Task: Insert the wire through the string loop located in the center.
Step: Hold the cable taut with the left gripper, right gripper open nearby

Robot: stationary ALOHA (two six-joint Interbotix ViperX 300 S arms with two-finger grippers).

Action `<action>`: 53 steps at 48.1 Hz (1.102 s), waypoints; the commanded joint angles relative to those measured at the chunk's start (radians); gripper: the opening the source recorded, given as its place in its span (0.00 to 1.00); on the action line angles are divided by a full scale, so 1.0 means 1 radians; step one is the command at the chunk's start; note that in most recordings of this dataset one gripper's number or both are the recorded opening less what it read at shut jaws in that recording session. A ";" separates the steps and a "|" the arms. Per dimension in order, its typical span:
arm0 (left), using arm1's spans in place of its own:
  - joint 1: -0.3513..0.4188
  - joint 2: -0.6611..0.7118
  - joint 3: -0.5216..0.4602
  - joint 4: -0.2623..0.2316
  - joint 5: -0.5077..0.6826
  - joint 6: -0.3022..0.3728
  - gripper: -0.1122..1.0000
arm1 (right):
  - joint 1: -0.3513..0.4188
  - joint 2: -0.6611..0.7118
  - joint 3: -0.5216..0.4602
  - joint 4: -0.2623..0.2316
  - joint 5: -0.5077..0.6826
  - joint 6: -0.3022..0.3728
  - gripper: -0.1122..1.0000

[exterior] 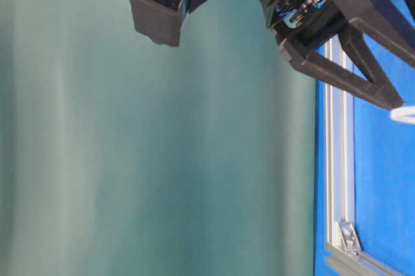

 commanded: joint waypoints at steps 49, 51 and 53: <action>0.043 -0.348 -0.044 0.003 0.229 0.048 0.90 | 0.003 -0.270 -0.002 -0.003 0.164 0.000 0.96; 0.043 -0.348 -0.044 0.002 0.227 0.048 0.90 | 0.003 -0.270 -0.002 -0.002 0.164 0.000 0.96; 0.043 -0.345 -0.044 0.002 0.229 0.048 0.90 | 0.003 -0.270 -0.002 -0.002 0.164 0.000 0.96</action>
